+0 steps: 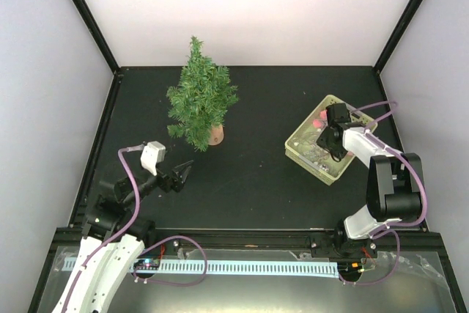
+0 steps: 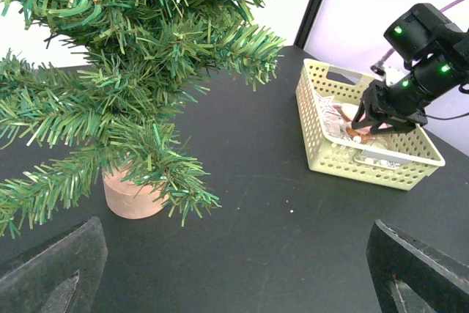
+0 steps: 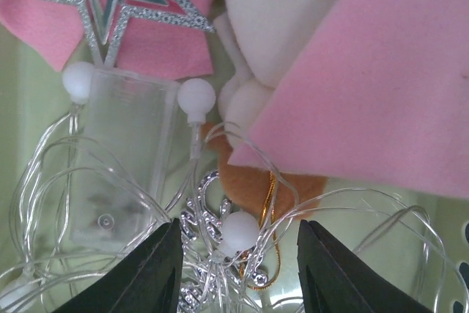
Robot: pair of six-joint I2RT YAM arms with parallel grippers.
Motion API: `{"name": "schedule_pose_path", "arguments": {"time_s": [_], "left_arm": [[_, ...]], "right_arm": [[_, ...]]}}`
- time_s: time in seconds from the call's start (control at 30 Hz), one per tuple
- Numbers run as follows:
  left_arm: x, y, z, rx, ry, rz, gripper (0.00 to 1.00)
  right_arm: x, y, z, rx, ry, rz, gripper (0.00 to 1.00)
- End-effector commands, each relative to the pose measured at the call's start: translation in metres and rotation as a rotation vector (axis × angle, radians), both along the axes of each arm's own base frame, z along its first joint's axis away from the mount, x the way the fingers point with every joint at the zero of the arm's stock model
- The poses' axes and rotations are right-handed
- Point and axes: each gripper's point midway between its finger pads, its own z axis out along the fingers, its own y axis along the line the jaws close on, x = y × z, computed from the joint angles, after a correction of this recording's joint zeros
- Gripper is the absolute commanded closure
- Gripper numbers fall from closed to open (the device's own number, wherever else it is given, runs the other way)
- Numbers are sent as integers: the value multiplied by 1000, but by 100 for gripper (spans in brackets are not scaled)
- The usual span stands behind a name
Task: Decorate the small christmas tree
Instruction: Pick up the decoration item from the storage box.
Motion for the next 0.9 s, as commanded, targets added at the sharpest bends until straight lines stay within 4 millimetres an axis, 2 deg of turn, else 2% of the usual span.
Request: {"name": "schedule_pose_path", "arguments": {"time_s": [0.0, 0.1, 0.23, 0.4, 0.53, 0.7, 0.87], "left_arm": [[0, 2, 9, 3, -53, 13, 1], [-1, 3, 9, 4, -58, 14, 1], [-1, 3, 8, 7, -56, 17, 1], [0, 3, 9, 6, -60, 18, 1], [0, 3, 9, 6, -60, 17, 1], [0, 3, 9, 7, -60, 16, 1], [-1, 3, 9, 6, -63, 17, 1]], "right_arm": [[6, -10, 1, -1, -71, -140, 55], [9, -15, 4, -15, -129, -165, 55], [7, -19, 6, -26, -115, -189, 55], [8, -22, 32, -27, -180, -212, 55], [-1, -28, 51, -16, -213, -287, 52], [-22, -22, 36, 63, -147, -404, 51], [-19, -13, 29, 138, -181, -417, 52]]}}
